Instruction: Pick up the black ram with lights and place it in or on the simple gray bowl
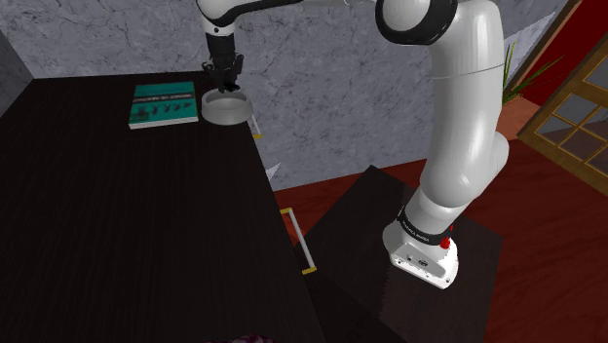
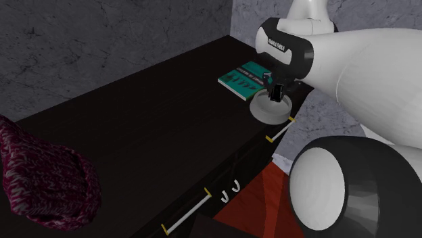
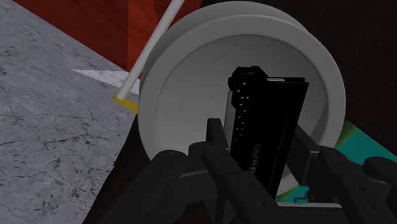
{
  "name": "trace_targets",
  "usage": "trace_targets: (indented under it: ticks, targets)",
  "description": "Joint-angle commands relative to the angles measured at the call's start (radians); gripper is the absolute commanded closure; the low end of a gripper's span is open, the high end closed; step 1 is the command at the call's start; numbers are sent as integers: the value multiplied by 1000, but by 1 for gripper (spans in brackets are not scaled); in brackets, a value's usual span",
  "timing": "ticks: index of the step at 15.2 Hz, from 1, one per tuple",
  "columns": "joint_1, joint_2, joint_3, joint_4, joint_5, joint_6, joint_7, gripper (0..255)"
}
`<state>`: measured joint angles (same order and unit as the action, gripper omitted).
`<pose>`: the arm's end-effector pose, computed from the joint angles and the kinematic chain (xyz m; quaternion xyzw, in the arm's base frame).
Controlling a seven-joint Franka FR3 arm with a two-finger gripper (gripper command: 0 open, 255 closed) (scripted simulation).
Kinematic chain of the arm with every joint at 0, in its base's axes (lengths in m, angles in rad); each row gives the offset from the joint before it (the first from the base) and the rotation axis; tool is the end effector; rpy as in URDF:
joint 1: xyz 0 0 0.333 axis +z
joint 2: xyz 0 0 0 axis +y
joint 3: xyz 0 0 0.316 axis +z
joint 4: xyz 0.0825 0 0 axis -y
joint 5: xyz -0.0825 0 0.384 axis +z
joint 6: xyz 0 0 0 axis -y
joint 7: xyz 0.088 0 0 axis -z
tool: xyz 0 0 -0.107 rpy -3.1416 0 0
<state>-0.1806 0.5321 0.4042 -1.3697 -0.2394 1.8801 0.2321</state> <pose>0.7006 0.0837 0.4296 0.9998 0.0049 0.0132 0.0115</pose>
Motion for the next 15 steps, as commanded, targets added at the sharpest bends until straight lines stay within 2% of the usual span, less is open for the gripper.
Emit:
trace_targets:
  ticks: [1, 6, 13, 14, 15]
  targets:
    - [0, 4, -1, -21, -3, 25, 5, 255]
    - [-2, 19, -6, -66, -11, 83, 12, 255]
    - [-2, 19, -6, -65, -11, 83, 12, 255]
    - [-2, 19, -6, -65, -11, 83, 12, 0]
    - [-2, 19, -6, -65, -11, 82, 12, 0]
